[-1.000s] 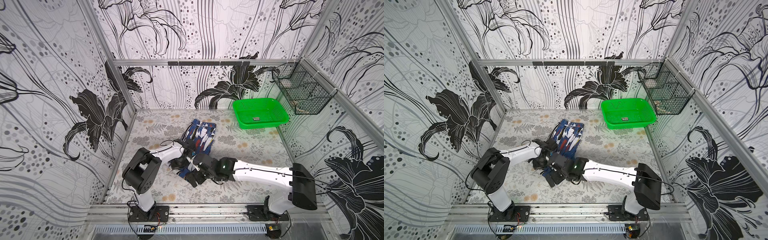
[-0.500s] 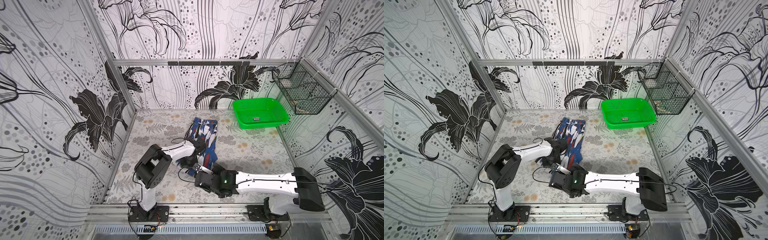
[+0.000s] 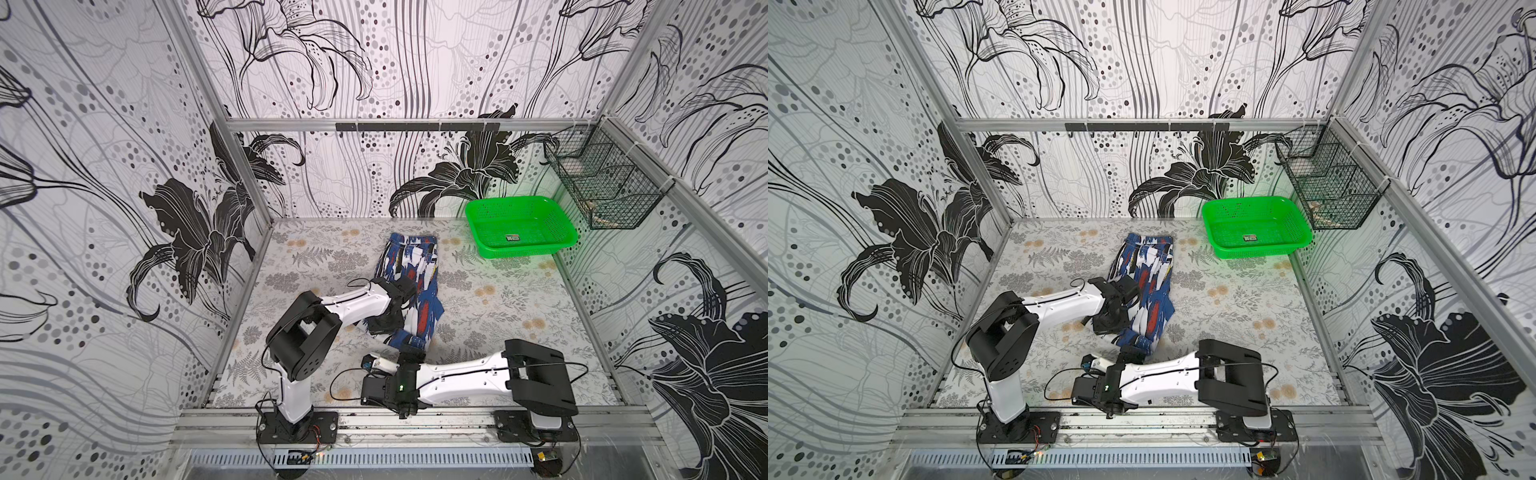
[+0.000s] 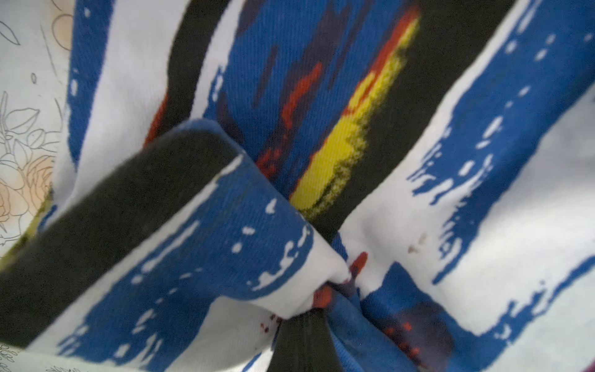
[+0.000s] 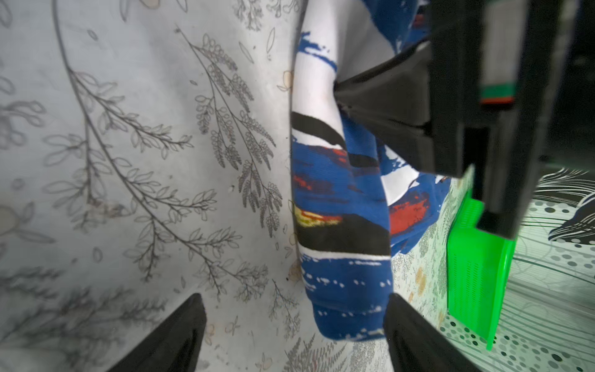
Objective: Roll up the long pants
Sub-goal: Roll the long pant at the center of the board.
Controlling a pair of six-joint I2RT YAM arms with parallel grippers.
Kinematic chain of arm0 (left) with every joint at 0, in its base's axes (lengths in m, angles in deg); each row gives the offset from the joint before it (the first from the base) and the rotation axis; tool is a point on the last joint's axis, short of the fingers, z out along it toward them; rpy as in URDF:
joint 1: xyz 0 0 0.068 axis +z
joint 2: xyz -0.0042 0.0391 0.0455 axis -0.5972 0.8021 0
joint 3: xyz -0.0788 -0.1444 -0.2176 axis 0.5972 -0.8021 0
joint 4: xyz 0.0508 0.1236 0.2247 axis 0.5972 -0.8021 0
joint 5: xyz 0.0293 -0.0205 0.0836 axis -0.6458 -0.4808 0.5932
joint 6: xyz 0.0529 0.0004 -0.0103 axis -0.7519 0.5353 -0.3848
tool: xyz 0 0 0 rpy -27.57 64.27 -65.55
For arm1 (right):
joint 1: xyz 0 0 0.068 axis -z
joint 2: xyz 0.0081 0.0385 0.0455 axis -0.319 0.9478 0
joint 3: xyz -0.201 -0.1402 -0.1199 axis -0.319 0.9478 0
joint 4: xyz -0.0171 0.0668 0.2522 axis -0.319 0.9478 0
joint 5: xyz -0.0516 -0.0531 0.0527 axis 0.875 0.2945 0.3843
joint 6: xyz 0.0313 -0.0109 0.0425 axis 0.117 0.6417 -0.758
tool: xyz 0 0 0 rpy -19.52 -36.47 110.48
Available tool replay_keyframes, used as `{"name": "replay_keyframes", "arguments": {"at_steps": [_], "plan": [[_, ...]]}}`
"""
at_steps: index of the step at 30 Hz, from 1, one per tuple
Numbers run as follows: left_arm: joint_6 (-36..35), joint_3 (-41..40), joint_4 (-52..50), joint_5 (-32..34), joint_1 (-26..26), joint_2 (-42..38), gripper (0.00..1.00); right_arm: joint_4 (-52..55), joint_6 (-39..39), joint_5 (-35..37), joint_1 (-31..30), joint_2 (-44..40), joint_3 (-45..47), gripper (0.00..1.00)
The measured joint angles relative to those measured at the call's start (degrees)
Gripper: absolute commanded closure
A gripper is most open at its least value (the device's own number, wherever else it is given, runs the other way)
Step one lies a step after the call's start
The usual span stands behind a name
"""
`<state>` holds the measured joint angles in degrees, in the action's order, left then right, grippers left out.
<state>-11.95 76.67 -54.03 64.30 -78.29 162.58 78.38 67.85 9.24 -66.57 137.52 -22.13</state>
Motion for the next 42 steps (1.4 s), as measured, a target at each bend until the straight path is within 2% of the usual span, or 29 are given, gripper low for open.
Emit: {"name": "replay_keyframes", "arguments": {"at_steps": [10, 14, 19, 26, 33, 35, 39, 41, 42], "plan": [[-0.17, 0.0, -0.02, -0.15, 0.13, -0.11, 1.0, -0.76, 2.23, 8.81, 0.46, 7.91, -5.46, 0.18], [-0.22, -0.26, 0.15, -0.37, 0.24, -0.42, 1.0, -2.21, 2.47, 10.93, 2.67, 10.64, -7.26, 0.36], [-0.55, -1.75, 2.43, -0.79, 0.5, -1.73, 1.0, -2.32, 2.29, 13.25, 6.82, 13.25, -9.09, 0.38], [-0.81, -3.41, 6.67, -1.84, 1.31, -3.02, 1.0, -1.03, 0.55, 15.26, 8.22, 15.56, -10.05, 0.53], [-1.03, -4.02, 8.04, -2.67, 2.21, -3.98, 1.0, -3.13, 0.55, 13.86, 9.44, 14.43, -7.67, 0.68], [-1.14, -4.39, 8.07, -2.86, 2.32, -4.52, 1.0, -4.15, 0.96, 12.24, 10.05, 13.42, -6.58, 0.77], [-1.22, -5.01, 8.55, -2.86, 2.58, -6.12, 1.0, -6.01, 2.23, 8.26, 10.88, 11.67, -5.22, 0.88], [-1.25, -5.05, 7.78, -2.27, 3.04, -7.43, 1.0, -6.32, 2.91, 6.01, 11.5, 10.75, -5.01, 0.99], [-1.27, -4.96, 7.21, -1.77, 3.19, -8.15, 1.0, -6.38, 3.15, 4.94, 11.78, 10.34, -4.98, 1.0]]}}
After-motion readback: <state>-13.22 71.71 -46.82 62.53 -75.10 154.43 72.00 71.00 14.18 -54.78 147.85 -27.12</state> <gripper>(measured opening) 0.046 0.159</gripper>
